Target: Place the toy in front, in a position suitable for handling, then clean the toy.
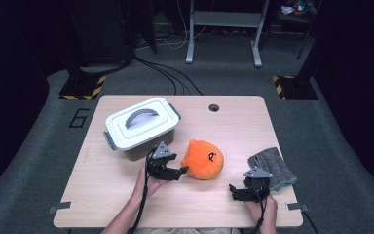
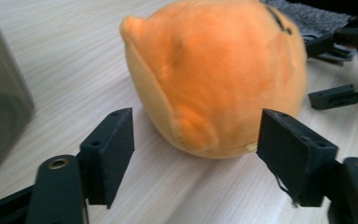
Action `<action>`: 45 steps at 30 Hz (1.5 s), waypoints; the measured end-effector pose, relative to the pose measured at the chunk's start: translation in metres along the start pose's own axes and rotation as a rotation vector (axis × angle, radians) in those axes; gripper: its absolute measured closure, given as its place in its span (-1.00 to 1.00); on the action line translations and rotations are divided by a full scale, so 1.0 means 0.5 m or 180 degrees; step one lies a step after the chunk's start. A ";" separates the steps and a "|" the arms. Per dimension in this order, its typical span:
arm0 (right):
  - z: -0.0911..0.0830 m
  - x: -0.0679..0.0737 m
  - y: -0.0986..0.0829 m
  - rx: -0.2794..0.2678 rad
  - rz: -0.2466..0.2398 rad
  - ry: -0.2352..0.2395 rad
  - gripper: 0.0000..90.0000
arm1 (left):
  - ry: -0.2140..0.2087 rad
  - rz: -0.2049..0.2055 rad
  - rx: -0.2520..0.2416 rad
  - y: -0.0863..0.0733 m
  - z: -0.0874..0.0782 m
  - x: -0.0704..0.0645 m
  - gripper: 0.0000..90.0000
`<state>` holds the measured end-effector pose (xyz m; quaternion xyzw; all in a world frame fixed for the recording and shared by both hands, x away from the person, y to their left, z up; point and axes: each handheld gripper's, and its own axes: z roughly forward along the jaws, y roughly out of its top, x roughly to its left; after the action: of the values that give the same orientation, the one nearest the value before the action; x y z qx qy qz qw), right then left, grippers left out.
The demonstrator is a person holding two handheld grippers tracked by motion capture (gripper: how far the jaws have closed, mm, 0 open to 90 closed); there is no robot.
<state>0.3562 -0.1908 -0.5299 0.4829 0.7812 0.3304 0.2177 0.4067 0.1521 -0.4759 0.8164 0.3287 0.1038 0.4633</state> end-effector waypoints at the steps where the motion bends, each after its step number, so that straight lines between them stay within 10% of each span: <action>1: 0.000 0.000 0.000 0.0001 -0.0001 0.0001 -0.96 | 0.0007 -0.0028 0.0006 -0.001 0.001 0.002 -0.29; 22: -0.026 -0.006 0.008 -0.0111 -0.0018 -0.0079 -0.89 | -0.0039 0.0030 0.0018 -0.005 0.032 -0.011 0.60; 32: -0.082 -0.107 0.051 -0.0229 0.0179 -0.0320 -0.88 | -0.0016 0.0042 0.0015 -0.016 0.028 -0.020 0.72; 45: -0.025 -0.221 0.053 0.0208 0.0671 -0.0448 -0.95 | 0.0019 0.0046 -0.0059 -0.022 0.028 -0.028 0.72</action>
<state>0.4126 -0.2856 -0.4994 0.5912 0.7193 0.2911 0.2201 0.3978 0.1375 -0.4910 0.8141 0.3232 0.1125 0.4691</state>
